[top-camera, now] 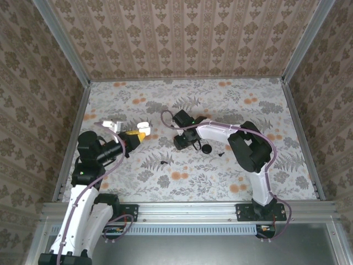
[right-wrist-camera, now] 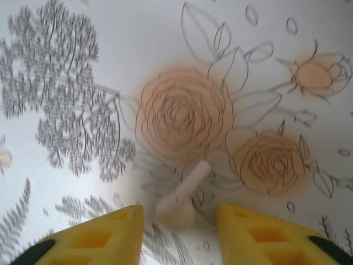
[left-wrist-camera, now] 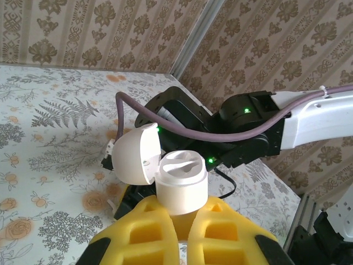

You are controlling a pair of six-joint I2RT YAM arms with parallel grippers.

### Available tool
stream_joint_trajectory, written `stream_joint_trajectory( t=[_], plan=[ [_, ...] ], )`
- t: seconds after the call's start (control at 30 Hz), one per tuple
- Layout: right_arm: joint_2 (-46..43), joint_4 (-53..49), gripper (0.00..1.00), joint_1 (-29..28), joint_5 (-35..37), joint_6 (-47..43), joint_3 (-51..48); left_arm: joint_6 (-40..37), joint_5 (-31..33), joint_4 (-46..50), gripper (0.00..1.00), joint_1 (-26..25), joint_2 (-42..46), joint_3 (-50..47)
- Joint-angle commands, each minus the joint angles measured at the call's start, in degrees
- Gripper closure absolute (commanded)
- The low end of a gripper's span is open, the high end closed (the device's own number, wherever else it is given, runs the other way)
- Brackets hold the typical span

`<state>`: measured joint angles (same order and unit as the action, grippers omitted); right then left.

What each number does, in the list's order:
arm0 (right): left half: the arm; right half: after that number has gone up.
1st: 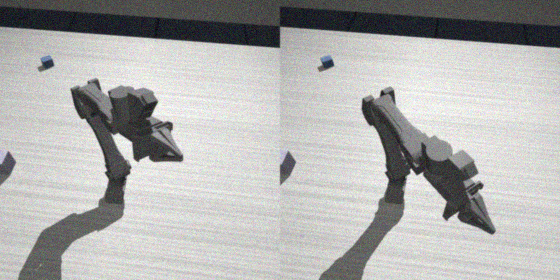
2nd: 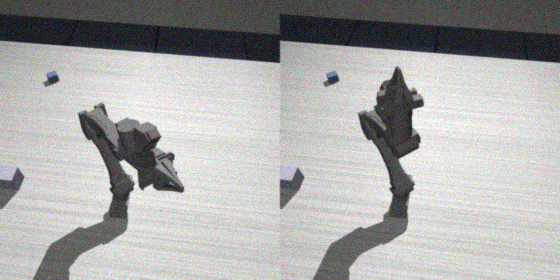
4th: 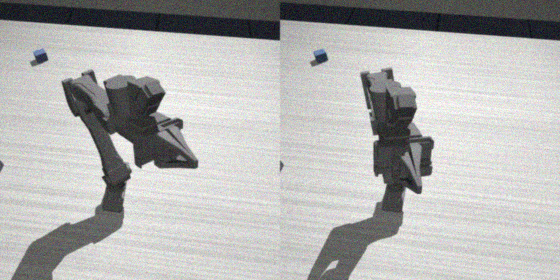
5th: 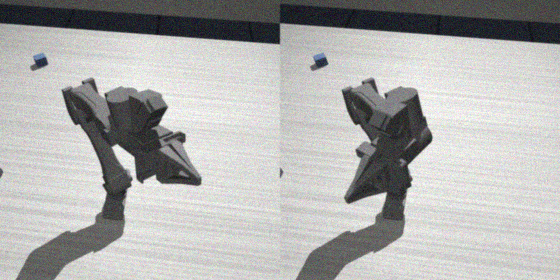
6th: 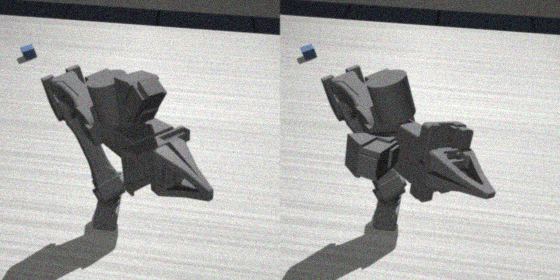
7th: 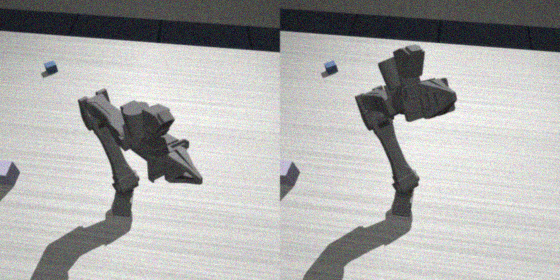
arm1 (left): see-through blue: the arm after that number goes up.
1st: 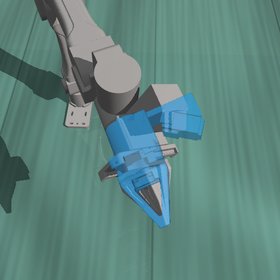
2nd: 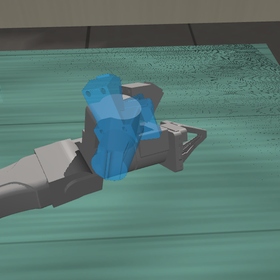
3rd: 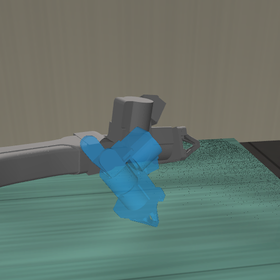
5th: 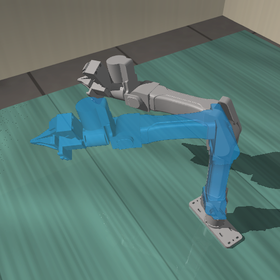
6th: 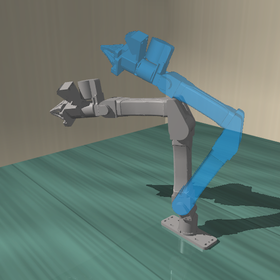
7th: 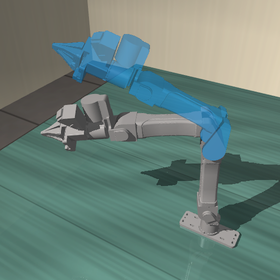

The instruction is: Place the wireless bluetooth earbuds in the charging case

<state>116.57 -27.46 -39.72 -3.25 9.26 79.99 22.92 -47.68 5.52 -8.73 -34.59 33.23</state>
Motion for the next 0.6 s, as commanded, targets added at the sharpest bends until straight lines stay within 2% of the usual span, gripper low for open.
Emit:
stream_joint_trajectory(
  t=[0.0,0.13,0.23,0.4,0.57],
  plan=[
    [-4.4,-5.4,0.56,0.5,0.0,0.4,-1.4,-0.8,0.8,-1.1,1.00,-0.7,-0.8,1.4],
    [-6.2,-5.8,0.54,0.6,-1.3,4.0,1.7,-1.0,1.1,-1.2,1.00,-1.2,-1.8,2.2],
    [-4.3,-7.1,0.54,0.6,-1.8,7.1,6.0,-1.4,1.5,-0.8,1.00,-1.6,-2.0,2.6],
    [1.3,-10.3,0.72,0.7,2.0,12.3,12.2,-2.1,1.8,0.8,1.00,-1.7,-1.8,2.9],
    [5.3,-13.4,0.82,1.1,4.6,15.6,15.6,-2.8,1.8,1.9,1.00,-1.8,-1.5,3.2]
  ],
)
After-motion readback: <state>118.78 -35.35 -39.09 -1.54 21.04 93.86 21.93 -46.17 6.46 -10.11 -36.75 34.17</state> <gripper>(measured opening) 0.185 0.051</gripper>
